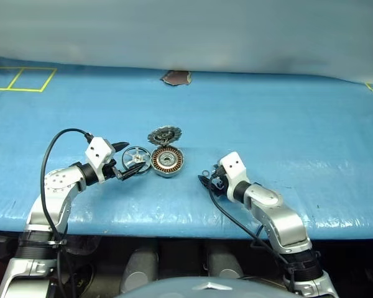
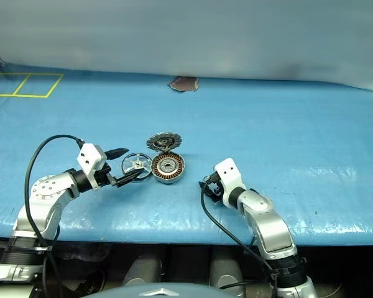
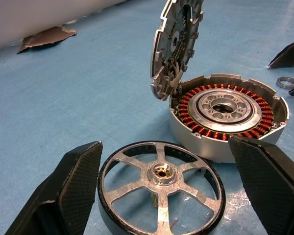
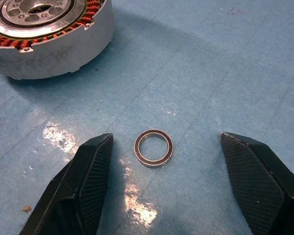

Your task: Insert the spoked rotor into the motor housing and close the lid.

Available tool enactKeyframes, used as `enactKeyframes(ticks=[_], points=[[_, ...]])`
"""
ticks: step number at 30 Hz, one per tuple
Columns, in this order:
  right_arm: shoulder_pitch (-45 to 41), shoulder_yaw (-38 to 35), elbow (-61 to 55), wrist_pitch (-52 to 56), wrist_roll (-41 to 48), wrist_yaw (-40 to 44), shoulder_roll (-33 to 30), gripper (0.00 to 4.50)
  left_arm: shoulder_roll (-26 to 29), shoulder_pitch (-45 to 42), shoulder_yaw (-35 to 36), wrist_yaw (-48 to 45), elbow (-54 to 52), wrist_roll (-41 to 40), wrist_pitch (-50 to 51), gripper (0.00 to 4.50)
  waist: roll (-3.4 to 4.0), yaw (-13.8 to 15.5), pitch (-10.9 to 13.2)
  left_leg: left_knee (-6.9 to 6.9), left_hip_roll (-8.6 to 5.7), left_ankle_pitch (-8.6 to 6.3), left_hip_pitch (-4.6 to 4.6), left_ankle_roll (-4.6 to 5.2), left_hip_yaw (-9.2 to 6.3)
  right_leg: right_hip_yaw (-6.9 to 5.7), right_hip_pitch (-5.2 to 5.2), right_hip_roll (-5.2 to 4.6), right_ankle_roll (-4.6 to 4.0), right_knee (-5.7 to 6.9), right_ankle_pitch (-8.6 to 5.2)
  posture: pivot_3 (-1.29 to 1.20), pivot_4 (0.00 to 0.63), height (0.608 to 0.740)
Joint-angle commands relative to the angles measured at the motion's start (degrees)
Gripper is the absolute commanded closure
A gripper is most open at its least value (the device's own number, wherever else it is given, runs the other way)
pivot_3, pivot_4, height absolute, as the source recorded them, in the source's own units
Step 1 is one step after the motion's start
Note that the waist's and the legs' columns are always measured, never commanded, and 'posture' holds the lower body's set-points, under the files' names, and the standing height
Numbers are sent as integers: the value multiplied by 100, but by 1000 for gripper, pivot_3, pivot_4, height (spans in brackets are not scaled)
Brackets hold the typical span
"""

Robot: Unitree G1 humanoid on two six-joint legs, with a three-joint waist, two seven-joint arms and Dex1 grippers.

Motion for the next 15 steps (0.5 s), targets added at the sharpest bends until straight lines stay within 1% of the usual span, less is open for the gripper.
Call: enactKeyframes(ticks=[1, 4, 7, 10, 12, 15], points=[[141, 69, 147, 68, -34, -52, -96, 1746, 35, -67, 46, 17, -49, 31, -94, 0, -2, 3, -2, 0, 0, 0, 0, 0, 0, 0, 0, 0, 0, 0, 0, 0, 150, 740], [159, 72, 124, 93, -6, -87, -129, 2681, 32, -71, 40, 25, -49, 40, -97, 0, -3, 3, -4, -1, 0, 0, 1, 0, 0, 0, 1, 0, 0, 0, 0, 0, 150, 740], [177, 81, 128, 122, 17, -92, -141, 2681, 28, -57, 40, 34, -56, 48, -104, 0, -3, 2, -6, 0, 0, 0, 4, 0, 0, 0, 4, 0, 0, 0, 0, 0, 150, 740], [179, 88, 153, 122, 31, -87, -150, 3241, 30, -22, 58, 50, -68, 48, -110, 0, -4, 2, -7, 0, 0, 0, 7, 0, 0, 0, 8, 0, 0, 0, 0, 0, 150, 740], [171, 86, 150, 123, 43, -80, -153, 3772, 35, 3, 71, 58, -79, 43, -110, 0, -4, 2, -9, 1, 0, 0, 9, 0, 0, 0, 9, 0, 0, 0, 0, 0, 150, 740], [84, 43, 50, 103, 27, -130, -151, 3780, 55, 35, 93, 57, -98, 23, -95, 0, -3, 2, -10, 0, 0, 0, 9, 0, 0, 0, 9, 0, 0, 0, 0, 0, 150, 740]])
